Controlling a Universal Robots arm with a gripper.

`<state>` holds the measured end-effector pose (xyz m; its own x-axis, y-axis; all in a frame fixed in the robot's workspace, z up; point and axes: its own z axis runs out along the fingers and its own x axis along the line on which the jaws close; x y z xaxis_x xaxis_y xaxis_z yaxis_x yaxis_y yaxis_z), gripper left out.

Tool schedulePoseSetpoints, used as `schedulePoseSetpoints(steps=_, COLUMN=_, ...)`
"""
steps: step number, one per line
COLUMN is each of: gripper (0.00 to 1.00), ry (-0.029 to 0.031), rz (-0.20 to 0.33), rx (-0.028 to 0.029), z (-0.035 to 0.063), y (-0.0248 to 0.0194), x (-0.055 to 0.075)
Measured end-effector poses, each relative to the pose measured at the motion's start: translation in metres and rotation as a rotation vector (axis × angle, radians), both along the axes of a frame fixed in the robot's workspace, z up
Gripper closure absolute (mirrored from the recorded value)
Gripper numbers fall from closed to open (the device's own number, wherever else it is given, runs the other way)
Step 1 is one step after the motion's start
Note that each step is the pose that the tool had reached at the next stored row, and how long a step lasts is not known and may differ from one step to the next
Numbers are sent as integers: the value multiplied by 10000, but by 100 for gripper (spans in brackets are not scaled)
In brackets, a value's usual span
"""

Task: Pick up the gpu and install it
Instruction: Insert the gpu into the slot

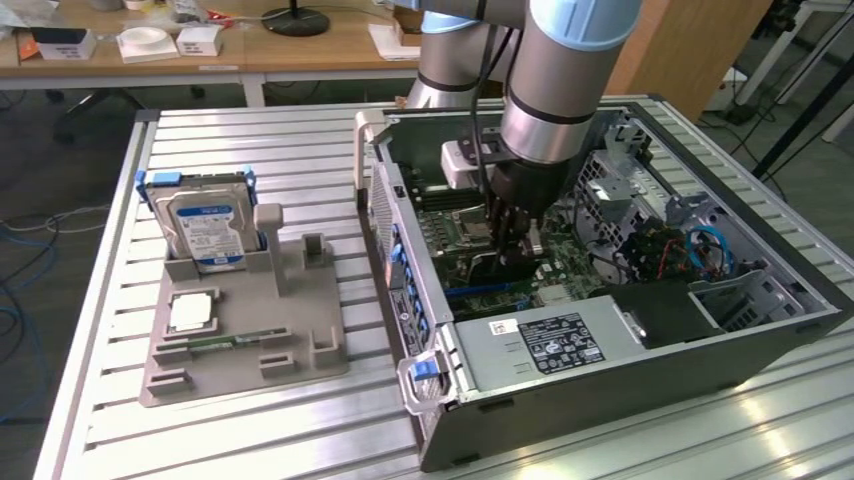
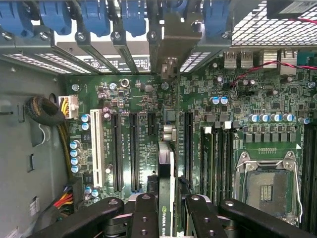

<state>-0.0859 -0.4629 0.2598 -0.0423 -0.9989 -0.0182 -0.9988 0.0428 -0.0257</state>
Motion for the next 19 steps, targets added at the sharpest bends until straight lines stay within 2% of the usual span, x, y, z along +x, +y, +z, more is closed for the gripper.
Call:
schedulePoseSetpoints(steps=4, gripper=74, ry=-1, rz=0, rx=2, z=-34, y=0, x=-2)
schedulePoseSetpoints(steps=11, gripper=74, ry=-1, rz=0, rx=-5, z=-38, y=23, x=-6)
schedulePoseSetpoints(steps=19, gripper=74, ry=-1, rz=8, rx=-6, z=-38, y=27, x=-32)
